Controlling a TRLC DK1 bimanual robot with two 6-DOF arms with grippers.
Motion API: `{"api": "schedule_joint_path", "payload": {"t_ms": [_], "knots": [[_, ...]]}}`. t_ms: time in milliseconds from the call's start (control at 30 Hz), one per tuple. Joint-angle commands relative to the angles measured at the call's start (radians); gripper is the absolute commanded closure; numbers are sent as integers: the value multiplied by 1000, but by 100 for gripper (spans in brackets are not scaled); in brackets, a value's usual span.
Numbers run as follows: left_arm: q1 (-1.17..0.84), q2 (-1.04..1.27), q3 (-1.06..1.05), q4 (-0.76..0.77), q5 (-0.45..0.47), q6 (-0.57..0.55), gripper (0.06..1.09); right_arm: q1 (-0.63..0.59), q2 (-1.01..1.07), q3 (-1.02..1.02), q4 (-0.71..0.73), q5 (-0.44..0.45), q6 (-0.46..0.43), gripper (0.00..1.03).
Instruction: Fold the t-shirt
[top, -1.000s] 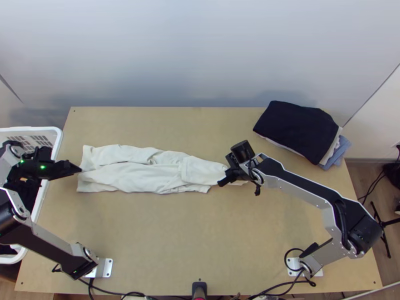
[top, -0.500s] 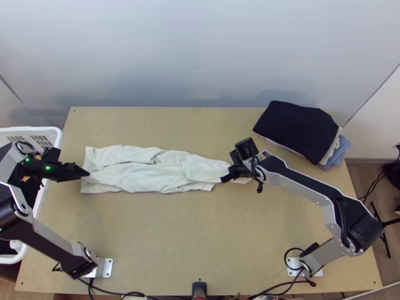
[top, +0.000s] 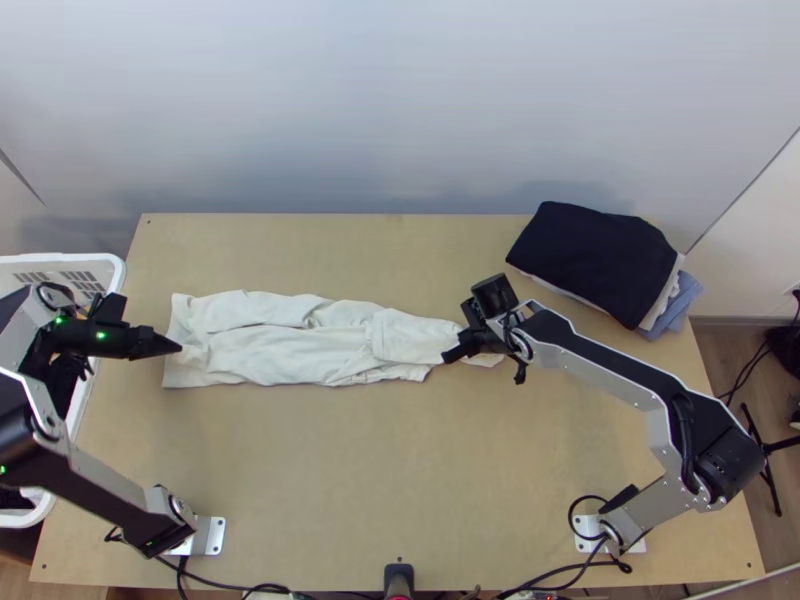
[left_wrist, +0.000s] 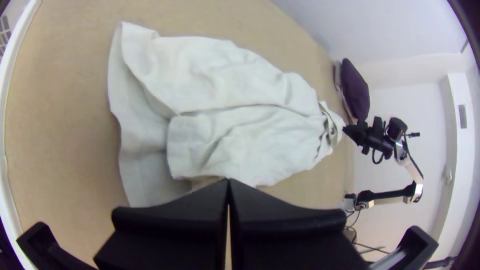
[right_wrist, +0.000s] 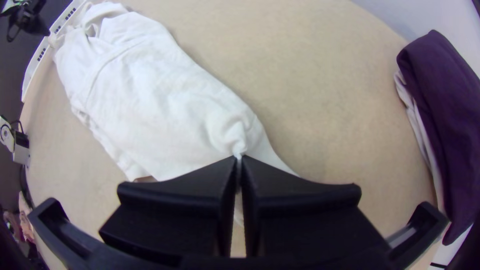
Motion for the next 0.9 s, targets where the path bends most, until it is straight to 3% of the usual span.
{"api": "schedule_joint_path", "payload": {"t_ms": [0, 133, 400, 533, 567, 667, 700, 733, 867], "knots": [[-1, -142, -44, -226, 11, 229, 105, -15, 9, 6, 0, 0, 0, 100], [-15, -207, -140, -226, -24, 288, 105, -26, 28, 18, 0, 0, -2, 100], [-163, -230, -333, -181, -170, 283, 105, -41, 43, 24, 0, 0, -2, 100], [-179, -190, -370, -124, -190, 283, 105, -52, 43, 21, 0, 0, -2, 100], [-179, -178, -373, -109, -193, 283, 97, -53, 43, 21, 0, 0, -2, 100], [-176, -141, -350, -91, -213, 295, 32, -58, 43, 18, 0, 1, 0, 100], [-171, -130, -335, -89, -216, 295, 16, -59, 44, 18, 0, 0, 0, 100], [-162, -119, -314, -89, -214, 295, 10, -59, 44, 18, 0, 1, 0, 100], [-128, -92, -218, -88, -193, 280, 10, -59, 47, 21, 5, 1, 0, 100]]}}
